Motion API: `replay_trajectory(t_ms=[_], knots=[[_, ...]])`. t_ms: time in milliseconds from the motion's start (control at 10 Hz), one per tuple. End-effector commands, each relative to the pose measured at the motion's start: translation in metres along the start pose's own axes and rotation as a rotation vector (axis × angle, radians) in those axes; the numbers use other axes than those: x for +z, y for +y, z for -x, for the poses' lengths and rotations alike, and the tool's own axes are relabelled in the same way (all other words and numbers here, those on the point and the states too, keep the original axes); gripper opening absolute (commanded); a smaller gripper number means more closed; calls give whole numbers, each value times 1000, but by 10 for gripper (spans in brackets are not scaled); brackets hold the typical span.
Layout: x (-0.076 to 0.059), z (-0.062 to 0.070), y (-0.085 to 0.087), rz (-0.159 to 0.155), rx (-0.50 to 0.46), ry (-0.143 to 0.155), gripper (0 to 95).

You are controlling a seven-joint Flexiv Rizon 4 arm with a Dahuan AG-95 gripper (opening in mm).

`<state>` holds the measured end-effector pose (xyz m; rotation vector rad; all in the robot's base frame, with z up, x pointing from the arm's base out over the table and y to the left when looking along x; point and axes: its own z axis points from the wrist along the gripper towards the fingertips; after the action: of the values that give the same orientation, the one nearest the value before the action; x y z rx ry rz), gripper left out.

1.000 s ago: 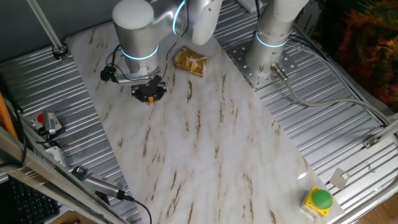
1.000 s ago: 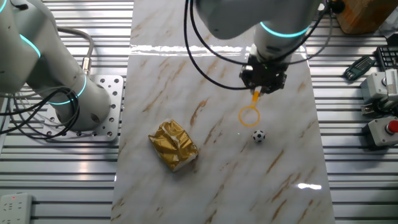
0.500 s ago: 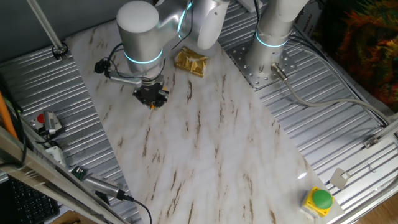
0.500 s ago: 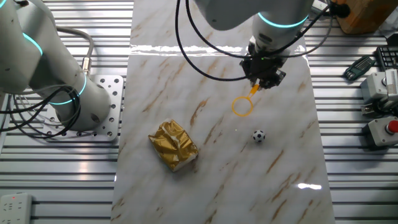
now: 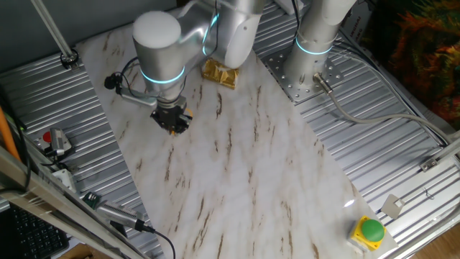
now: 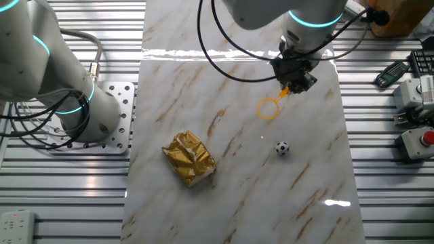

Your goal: Remove the bubble ring from the ball

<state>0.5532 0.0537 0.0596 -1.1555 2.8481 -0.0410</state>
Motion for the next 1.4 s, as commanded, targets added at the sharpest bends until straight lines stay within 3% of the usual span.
replay_trajectory(t_ms=[100,1400], knots=[[2,1,0,7,-70,19,0],[17,9,4,-8,-69,14,0]])
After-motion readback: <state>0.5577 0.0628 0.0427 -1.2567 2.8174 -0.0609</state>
